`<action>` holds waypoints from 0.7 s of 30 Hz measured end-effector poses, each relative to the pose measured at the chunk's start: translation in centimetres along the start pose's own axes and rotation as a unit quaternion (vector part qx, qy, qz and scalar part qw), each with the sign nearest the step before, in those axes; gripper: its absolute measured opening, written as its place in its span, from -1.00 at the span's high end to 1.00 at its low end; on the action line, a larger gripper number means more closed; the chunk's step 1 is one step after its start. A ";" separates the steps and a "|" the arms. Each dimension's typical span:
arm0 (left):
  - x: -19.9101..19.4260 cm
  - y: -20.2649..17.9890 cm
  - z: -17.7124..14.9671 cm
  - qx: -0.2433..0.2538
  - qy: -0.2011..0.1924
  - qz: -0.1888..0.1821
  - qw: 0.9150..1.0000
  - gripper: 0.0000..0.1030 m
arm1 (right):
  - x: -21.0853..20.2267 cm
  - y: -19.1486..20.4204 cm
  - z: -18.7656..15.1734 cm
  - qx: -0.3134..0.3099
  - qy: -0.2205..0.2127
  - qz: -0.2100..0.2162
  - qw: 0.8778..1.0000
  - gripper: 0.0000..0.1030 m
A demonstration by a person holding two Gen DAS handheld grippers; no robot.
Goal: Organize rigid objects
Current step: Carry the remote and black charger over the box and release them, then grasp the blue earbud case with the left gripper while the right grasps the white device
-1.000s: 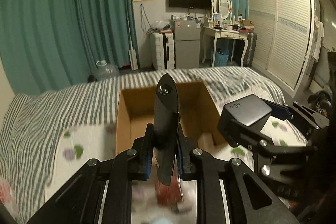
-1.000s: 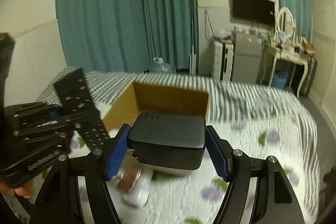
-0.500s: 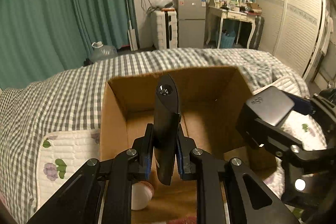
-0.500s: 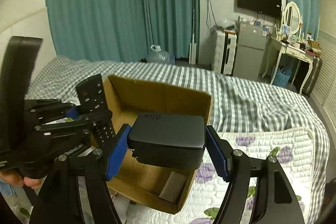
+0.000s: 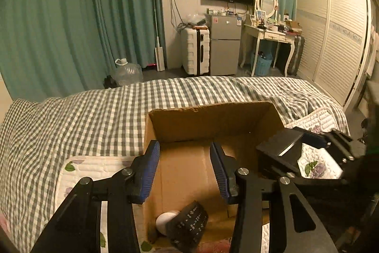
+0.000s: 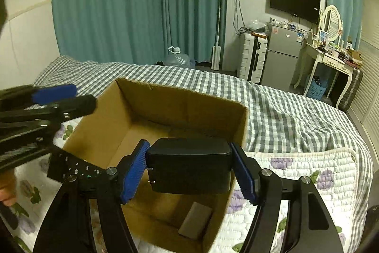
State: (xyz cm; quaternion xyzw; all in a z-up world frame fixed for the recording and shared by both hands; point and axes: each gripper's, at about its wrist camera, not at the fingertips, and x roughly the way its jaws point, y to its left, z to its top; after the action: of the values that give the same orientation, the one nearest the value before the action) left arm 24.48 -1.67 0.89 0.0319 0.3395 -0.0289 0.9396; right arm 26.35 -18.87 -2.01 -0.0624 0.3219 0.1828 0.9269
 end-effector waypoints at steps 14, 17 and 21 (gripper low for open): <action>-3.3 0.9 -2.1 -0.010 -0.026 0.020 0.999 -0.02 | -4.7 1.1 -0.3 -0.009 -0.066 -0.009 0.998 -0.54; -5.6 1.2 -3.7 -0.024 -0.039 0.020 0.999 -0.06 | -7.0 1.6 -1.6 -0.014 -0.070 -0.011 0.997 -0.54; -7.4 1.5 -6.5 -0.043 -0.034 0.022 0.998 -0.06 | -9.2 2.3 -4.7 -0.005 -0.059 0.001 0.998 -0.54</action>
State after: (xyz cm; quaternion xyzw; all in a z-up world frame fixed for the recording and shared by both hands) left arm 14.80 0.62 0.71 -0.0020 0.3072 0.0052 0.9516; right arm 16.07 -20.60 0.02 -0.0554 0.2661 0.1886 0.9437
